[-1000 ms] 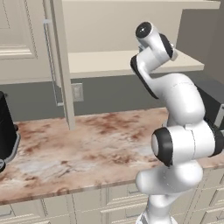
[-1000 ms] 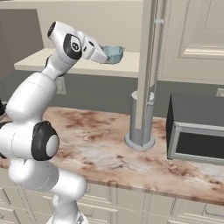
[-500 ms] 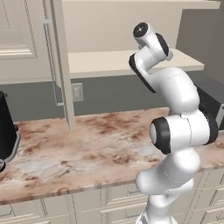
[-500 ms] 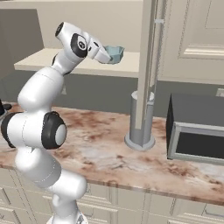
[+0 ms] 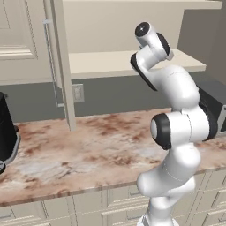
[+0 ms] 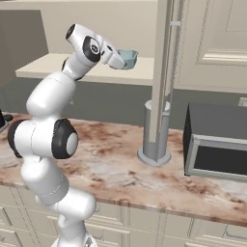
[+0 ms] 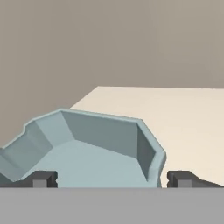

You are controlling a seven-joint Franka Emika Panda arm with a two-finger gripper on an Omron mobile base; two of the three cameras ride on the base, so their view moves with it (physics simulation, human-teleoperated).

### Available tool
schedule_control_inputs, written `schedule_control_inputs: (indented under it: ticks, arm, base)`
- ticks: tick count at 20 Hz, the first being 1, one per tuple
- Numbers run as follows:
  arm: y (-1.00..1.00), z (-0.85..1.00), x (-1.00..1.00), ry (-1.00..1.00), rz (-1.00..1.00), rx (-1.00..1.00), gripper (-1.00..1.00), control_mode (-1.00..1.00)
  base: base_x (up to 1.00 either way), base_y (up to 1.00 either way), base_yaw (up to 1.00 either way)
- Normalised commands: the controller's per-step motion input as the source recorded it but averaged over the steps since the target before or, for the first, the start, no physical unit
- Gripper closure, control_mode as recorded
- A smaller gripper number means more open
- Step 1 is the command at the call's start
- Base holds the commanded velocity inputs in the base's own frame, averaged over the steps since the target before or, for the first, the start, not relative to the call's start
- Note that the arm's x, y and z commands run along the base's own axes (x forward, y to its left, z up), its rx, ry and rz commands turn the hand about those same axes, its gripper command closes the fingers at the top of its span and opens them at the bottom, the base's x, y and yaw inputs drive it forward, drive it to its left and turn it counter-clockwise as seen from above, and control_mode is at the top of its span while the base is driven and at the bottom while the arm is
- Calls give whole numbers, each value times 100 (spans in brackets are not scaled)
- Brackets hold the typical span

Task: Retrieve the tupperware and aluminum foil from the cabinet and place them on the dining counter near the plate with lemons to prepare for storing leftovers.

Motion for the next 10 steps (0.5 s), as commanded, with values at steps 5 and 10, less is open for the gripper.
schedule_control_inputs:
  ticks: [5, 10]
  arm:
    - [-3, -43, 9, 1, 0, 0, -100, -100]
    - [0, -52, 0, 1, -2, 0, -100, -100]
  base:
    - [0, 0, 0]
    - [0, 0, 0]
